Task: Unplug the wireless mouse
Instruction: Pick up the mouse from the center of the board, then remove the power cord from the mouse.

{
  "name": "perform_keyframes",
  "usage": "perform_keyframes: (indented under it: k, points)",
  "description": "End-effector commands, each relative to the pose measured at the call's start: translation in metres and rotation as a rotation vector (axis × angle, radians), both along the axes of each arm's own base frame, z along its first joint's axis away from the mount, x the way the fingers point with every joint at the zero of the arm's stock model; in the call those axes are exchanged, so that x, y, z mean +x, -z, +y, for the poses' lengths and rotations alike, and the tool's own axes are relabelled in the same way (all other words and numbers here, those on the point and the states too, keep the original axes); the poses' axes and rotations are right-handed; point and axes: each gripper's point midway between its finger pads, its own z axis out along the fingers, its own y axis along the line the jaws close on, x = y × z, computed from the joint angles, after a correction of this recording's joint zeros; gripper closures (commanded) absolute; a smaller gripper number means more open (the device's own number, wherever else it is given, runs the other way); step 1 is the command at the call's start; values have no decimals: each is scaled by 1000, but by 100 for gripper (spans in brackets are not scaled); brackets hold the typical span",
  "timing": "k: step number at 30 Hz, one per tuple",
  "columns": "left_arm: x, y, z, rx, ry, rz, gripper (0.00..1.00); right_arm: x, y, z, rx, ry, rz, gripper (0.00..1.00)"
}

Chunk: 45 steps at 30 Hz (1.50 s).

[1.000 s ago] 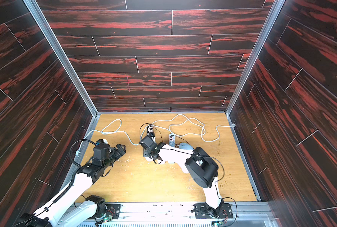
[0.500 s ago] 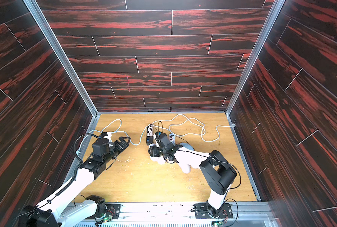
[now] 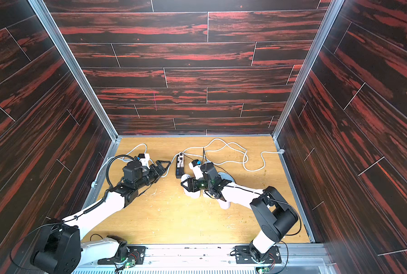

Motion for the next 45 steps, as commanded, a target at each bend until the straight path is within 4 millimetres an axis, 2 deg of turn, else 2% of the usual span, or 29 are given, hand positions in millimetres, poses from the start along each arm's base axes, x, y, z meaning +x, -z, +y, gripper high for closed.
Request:
perform_keyframes:
  k: [1,7,14,18,24,32,37,45]
  points:
    - [5,-21,-19,-41,42,-65,13,-8,-23,5,59,-67,-70,100]
    - [10,2,-32,-89,39,4,24,1,-16,-4,21,-7,-73,100]
    - [14,12,-50,-103,58,45,33,1,-9,-5,18,4,-59,100]
    - [16,20,-56,-107,61,73,43,1,-8,-3,19,1,-52,100]
    - [17,32,-55,-87,43,96,57,-1,-6,0,23,-19,-42,100]
    - [27,37,-58,-60,32,109,71,-5,-5,-3,25,-19,-39,100]
    - [34,34,-59,-63,21,101,80,-6,-3,-2,23,-29,-34,100]
    - [33,42,-56,-17,15,124,95,-7,-2,-3,13,-25,-33,100]
